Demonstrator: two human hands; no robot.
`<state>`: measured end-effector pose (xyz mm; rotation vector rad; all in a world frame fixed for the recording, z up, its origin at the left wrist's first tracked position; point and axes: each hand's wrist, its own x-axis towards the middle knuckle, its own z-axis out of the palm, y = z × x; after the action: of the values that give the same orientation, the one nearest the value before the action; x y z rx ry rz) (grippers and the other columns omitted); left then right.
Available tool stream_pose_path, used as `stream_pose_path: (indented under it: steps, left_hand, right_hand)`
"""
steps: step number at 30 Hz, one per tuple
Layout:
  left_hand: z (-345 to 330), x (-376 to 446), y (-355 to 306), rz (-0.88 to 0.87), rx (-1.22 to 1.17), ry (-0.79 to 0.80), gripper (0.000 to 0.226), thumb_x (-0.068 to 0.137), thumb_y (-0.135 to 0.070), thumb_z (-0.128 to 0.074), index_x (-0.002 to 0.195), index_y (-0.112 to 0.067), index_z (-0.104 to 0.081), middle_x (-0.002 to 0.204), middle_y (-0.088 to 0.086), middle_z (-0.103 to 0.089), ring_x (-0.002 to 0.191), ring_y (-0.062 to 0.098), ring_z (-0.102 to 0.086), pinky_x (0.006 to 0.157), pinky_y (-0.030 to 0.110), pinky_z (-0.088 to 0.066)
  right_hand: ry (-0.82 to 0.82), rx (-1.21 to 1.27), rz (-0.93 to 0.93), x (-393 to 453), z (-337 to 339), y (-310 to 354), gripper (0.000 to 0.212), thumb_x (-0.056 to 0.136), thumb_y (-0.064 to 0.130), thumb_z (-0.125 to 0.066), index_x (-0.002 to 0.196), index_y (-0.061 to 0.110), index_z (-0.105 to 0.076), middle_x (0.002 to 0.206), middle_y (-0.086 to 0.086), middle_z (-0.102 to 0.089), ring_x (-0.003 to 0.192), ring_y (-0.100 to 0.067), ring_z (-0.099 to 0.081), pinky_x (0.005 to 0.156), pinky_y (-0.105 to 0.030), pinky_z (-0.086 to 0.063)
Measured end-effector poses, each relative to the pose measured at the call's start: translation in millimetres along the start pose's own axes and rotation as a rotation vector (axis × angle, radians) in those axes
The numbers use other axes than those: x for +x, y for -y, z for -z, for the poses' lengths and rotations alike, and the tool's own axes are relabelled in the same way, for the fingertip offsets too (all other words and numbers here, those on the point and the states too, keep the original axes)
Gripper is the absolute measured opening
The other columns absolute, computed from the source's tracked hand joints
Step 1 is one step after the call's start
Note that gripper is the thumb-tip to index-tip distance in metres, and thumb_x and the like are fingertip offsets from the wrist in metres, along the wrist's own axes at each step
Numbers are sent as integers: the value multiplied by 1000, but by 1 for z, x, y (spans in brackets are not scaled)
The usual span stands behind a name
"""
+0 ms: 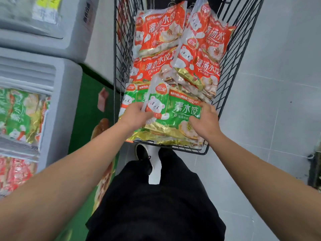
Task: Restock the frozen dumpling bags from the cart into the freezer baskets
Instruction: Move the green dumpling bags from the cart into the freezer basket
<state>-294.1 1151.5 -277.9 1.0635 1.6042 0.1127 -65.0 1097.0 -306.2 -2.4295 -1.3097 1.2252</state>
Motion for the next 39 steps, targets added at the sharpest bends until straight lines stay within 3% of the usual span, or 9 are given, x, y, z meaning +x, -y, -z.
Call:
stream_pose_path:
  steps: [4, 8, 10, 13, 19, 27, 29, 33, 39]
  left_hand:
    - [23, -10, 45, 129, -90, -20, 27, 82, -8, -77, 106, -10, -66, 97, 1, -75, 70, 8, -64, 59, 20, -50]
    - [19, 5, 52, 148, -30, -39, 69, 69, -34, -87, 127, -25, -51, 118, -5, -67, 102, 18, -67, 89, 36, -54]
    - [16, 13, 40, 189, -170, -130, 40, 84, -30, -77, 115, -15, -58, 110, 0, -64, 99, 23, -64, 79, 31, -49]
    - [16, 16, 22, 204, -327, -250, 9, 94, -12, -61, 86, -7, -60, 86, 6, -61, 71, 22, -56, 55, 27, -40]
    - [29, -22, 16, 110, -420, -382, 22, 93, -7, -55, 72, -13, -50, 72, 4, -52, 68, 21, -51, 57, 31, -43]
    - [121, -118, 63, 26, -1051, -567, 27, 94, 3, -54, 71, -11, -50, 109, 35, -65, 98, 42, -71, 84, 61, -56]
    - [152, -145, 90, 12, -1152, -633, 24, 96, 5, -51, 76, -7, -50, 106, 33, -68, 92, 37, -74, 80, 58, -59]
    - [203, -180, 147, 17, -1299, -718, 24, 97, 7, -46, 77, -6, -51, 76, 15, -74, 81, 27, -76, 75, 49, -62]
    - [259, -205, 232, 31, -1380, -766, 12, 100, -4, -51, 89, -5, -57, 98, 21, -72, 88, 28, -76, 80, 54, -60]
  right_hand:
    - [174, 412, -369, 16, -9, 15, 73, 86, 36, -66, 145, 13, -30, 145, -9, -42, 131, -31, -46, 111, -49, -39]
    - [271, 579, -435, 14, -16, 17, 16, 95, 36, -55, 97, 21, -61, 107, -2, -71, 104, -27, -65, 101, -50, -50]
    - [215, 666, -456, 13, -11, 17, 22, 95, 33, -53, 90, 18, -68, 85, 0, -76, 88, -24, -70, 93, -45, -55]
    - [106, 627, -462, 19, -2, 18, 22, 84, 33, -57, 82, 14, -68, 94, -11, -75, 91, -28, -71, 91, -53, -56]
    - [5, 625, -285, 0, 15, 58, 18, 82, 19, -67, 89, 3, -69, 89, -14, -74, 83, -25, -68, 94, -54, -53]
    - [110, 642, 41, -56, -13, 180, 24, 75, 33, -73, 79, 9, -70, 95, -3, -75, 99, -32, -69, 99, -50, -50]
    - [160, 609, 135, -80, -39, 219, 37, 72, 35, -72, 84, 1, -68, 92, -9, -76, 100, -36, -69, 97, -52, -52]
    - [235, 568, 269, -123, -89, 287, 10, 76, 30, -73, 68, 27, -78, 80, 3, -77, 92, -26, -71, 92, -47, -56]
    - [342, 490, 386, -171, -164, 364, 16, 80, 21, -73, 64, 17, -73, 72, 1, -75, 88, -27, -73, 87, -47, -58]
